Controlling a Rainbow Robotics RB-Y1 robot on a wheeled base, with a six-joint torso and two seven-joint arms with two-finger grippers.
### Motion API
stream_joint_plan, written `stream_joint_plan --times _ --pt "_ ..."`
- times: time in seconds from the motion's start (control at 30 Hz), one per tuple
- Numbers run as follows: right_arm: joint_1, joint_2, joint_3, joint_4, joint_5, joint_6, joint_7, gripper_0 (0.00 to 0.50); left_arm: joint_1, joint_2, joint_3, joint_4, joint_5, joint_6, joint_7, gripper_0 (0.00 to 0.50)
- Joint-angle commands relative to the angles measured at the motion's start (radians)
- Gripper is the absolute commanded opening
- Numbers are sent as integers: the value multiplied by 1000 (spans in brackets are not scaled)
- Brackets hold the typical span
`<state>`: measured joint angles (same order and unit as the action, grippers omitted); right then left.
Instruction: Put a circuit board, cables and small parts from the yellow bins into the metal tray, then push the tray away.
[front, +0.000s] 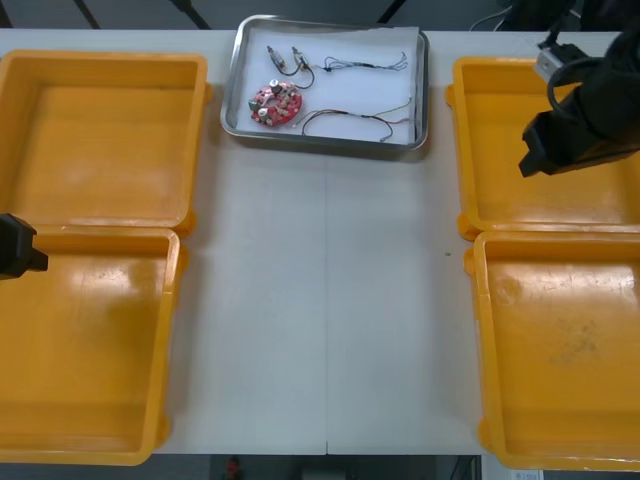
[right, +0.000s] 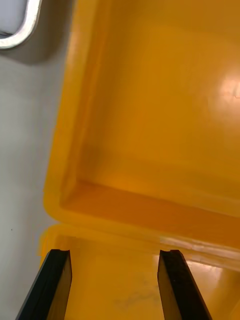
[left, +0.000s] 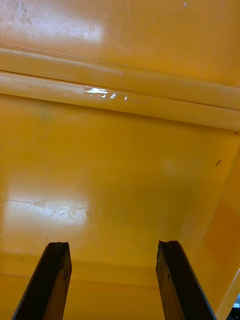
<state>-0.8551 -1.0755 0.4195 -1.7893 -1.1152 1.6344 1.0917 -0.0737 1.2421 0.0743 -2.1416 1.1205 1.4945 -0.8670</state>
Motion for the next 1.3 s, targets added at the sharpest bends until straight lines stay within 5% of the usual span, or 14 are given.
stream_joint_plan --times 0.03,0.5,1.3 --pt "174 -58 -212 -58 -18 27 -113 500 15 43 30 -20 -8 -7 -53 500" --pt "461 -69 -452 -76 -21 51 -147 500 15 43 30 -20 -8 -7 -53 500" --pt "599 -41 -482 -150 32 51 0 500 15 43 30 -20 -8 -7 -53 500"
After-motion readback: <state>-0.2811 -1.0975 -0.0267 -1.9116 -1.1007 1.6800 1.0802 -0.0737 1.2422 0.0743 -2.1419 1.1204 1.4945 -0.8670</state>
